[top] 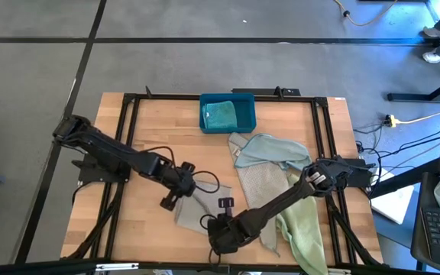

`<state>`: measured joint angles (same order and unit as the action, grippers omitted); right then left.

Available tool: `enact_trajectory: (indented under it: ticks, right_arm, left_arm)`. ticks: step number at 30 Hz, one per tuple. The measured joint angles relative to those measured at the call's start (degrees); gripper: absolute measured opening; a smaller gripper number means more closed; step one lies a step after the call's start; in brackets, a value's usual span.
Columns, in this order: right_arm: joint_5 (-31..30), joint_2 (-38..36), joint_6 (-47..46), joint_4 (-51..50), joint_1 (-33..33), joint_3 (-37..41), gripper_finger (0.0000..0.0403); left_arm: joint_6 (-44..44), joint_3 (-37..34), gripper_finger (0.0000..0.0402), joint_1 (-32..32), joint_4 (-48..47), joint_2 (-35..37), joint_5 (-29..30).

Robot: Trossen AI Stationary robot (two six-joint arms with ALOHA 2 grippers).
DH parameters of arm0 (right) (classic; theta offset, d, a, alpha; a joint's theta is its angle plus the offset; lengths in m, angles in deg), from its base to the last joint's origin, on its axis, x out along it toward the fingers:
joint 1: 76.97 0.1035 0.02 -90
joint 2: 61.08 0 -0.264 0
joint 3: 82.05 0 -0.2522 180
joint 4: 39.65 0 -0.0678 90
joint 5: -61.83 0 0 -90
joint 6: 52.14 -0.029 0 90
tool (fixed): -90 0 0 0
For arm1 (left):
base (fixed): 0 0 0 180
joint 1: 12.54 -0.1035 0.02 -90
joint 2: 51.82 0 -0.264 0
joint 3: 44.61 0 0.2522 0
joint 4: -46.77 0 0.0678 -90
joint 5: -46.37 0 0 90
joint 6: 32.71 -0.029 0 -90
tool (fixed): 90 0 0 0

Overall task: Fold microfiber towels
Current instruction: Fold the left gray towel

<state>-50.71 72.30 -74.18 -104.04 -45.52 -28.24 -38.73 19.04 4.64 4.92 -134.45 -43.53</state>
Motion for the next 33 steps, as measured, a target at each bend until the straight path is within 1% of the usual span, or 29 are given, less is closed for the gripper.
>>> enact_trajectory:
  ticks: [2,4,12,16,18,21,24,28,33]
  right_arm:
    - [0.0,0.0,-0.1,-0.7,-0.7,0.4,0.0020]
    - [-0.6,0.0,-0.2,-1.9,-1.3,0.7,0.0022]
    - [-0.5,0.0,0.1,-3.1,-4.6,0.9,0.0011]
    - [-0.5,0.0,0.1,-3.1,-6.2,1.9,0.0017]
    - [-0.4,-0.1,-0.1,-2.7,-6.8,3.1,0.0023]
    - [0.4,-0.1,-0.2,-2.9,-7.7,5.0,0.0024]
    - [1.9,-0.1,-0.3,-2.2,-8.5,6.8,0.0017]
    - [2.0,-0.1,-0.7,-1.6,-8.8,8.2,0.0010]
    - [1.3,-0.2,-2.2,-1.8,-9.3,8.6,0.0023]
  left_arm:
    - [0.7,0.0,0.0000,0.6,-1.1,0.0,3.7]
    - [1.6,0.0,0.0000,0.8,-3.2,0.0,6.1]
    - [4.0,-2.6,0.0000,1.3,-4.1,-0.2,8.5]
    - [4.0,-3.4,0.0000,1.2,-4.2,-0.2,13.3]
    - [4.0,-3.4,0.0000,1.2,-4.0,-0.2,14.6]
    - [3.9,-3.4,0.0000,0.9,-3.3,-0.2,15.3]
    - [3.9,-3.4,0.0000,0.5,-2.8,-0.2,15.4]
    - [2.8,-3.4,0.0000,0.1,-1.5,-0.2,15.8]
    - [2.7,-3.4,0.0000,-1.0,1.4,-0.2,16.1]
